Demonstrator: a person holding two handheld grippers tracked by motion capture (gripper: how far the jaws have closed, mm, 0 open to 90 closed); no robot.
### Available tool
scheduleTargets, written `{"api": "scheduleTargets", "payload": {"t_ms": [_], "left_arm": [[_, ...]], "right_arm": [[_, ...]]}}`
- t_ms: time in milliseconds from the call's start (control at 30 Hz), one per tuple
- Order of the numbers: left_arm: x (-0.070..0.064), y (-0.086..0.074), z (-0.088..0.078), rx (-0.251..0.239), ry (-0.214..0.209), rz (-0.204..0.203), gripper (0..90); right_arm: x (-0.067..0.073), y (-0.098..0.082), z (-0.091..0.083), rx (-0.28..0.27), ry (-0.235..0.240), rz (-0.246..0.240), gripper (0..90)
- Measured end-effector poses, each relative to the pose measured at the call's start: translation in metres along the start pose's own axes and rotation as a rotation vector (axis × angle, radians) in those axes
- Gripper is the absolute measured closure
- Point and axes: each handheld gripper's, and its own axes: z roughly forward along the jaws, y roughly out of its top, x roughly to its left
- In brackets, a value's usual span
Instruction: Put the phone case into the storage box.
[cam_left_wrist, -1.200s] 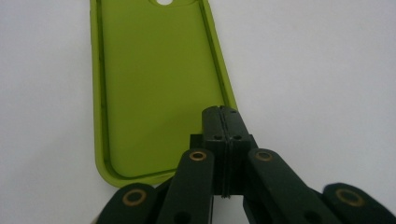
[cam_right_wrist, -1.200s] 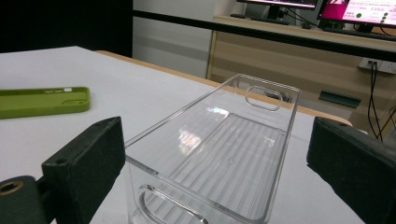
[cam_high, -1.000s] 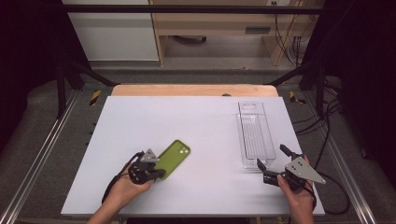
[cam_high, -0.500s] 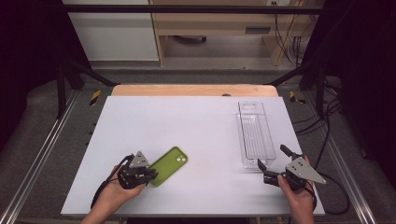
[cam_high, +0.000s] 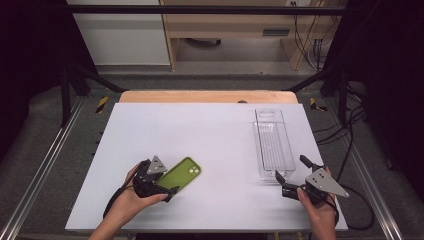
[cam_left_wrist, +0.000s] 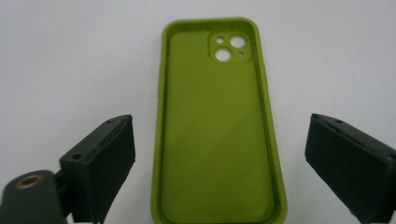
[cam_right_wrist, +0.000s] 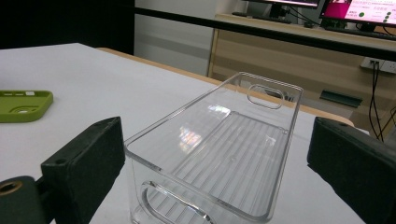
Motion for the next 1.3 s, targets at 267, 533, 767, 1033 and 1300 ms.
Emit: {"api": "scheduleTargets", "payload": {"t_ms": [267,533,767,1033,1300], "left_arm": [[0.002,-0.007,0.011,0.042,-0.016,-0.022,6.1],[0.005,-0.012,0.016,0.079,-0.023,-0.031,6.2],[0.007,-0.015,0.018,0.088,-0.044,-0.048,9.1],[0.004,-0.014,0.02,0.106,-0.03,-0.023,13.7],[-0.005,-0.014,0.017,0.079,0.022,0.009,16.2]], "right_arm": [[-0.002,0.0,-0.001,-0.004,0.0,0.0,4.7],[-0.001,0.0,-0.001,-0.003,0.001,0.002,4.7],[-0.001,0.0,0.0,-0.001,0.003,0.003,4.6],[-0.001,0.0,0.0,-0.001,0.003,0.007,4.6],[0.0,0.0,0.0,-0.005,0.013,0.003,4.6]]}}
